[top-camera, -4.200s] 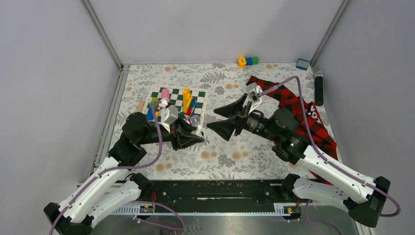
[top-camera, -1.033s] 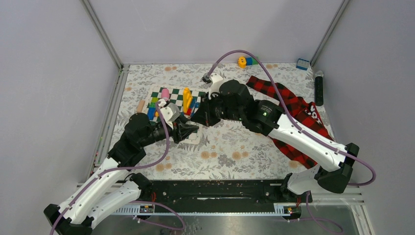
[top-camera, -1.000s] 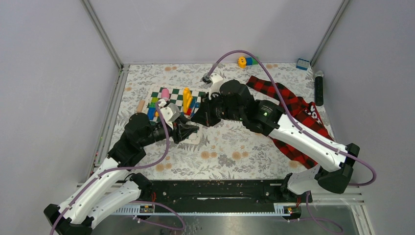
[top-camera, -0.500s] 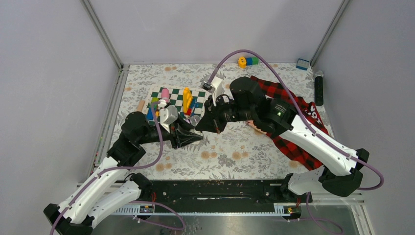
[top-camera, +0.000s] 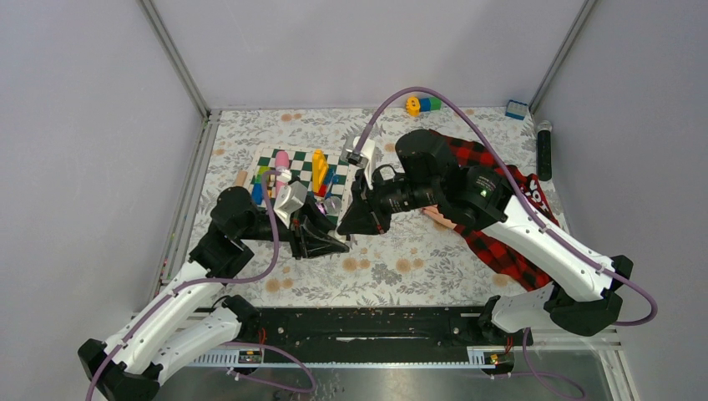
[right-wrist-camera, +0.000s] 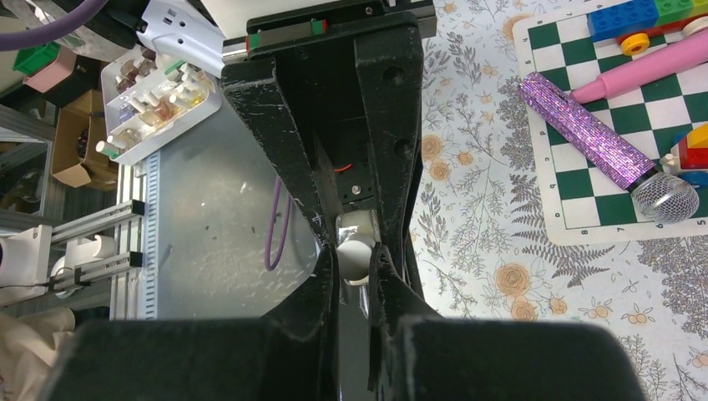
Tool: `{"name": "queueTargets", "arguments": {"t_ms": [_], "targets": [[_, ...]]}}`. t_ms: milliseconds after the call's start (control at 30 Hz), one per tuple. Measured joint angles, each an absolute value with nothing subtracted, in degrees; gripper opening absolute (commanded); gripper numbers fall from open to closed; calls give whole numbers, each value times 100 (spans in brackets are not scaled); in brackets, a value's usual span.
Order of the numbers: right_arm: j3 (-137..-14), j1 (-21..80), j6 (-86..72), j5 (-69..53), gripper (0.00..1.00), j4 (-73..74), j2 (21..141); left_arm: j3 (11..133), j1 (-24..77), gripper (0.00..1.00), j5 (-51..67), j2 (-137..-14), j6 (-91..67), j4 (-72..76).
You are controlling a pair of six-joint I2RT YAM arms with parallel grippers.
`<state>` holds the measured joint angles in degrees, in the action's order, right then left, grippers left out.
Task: Paint the nails
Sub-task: Unscrew the nail polish bottle.
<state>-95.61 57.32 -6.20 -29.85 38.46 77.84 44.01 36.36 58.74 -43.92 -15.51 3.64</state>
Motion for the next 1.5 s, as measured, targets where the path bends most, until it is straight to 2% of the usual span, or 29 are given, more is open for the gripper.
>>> {"name": "queueTargets", "arguments": {"t_ms": [67, 100, 200, 300, 467, 633, 900, 1500], "targets": [[-9561, 5732, -646, -2969, 56, 3852, 7784, 4403, 3638, 0, 5865, -4401, -1533, 360], [-9561, 5734, -703, -2952, 62, 3824, 7784, 4410, 3640, 0, 5865, -4401, -1476, 340], [-9522, 5732, -869, -2808, 71, 3588, 7762, 4456, 3693, 0, 5760, -4399, -1205, 123], [-9264, 5675, -1098, -2585, 74, 3247, 7592, 4486, 3697, 0, 5437, -4362, -961, -113], [-8768, 5470, -1693, -1935, 73, 2799, 7218, 4488, 3697, 0, 4543, -4189, -644, -504], [-8493, 5360, -2364, -1138, 66, 2574, 7113, 4488, 3697, 0, 3691, -4016, -532, -683], [-8125, 5384, -3299, -989, 59, 1946, 7161, 4491, 3697, 0, 2683, -4007, -458, -976], [-8809, 5610, -3542, -803, 45, 2187, 7985, 4491, 3697, 0, 2239, -4034, -429, -1100]]}}
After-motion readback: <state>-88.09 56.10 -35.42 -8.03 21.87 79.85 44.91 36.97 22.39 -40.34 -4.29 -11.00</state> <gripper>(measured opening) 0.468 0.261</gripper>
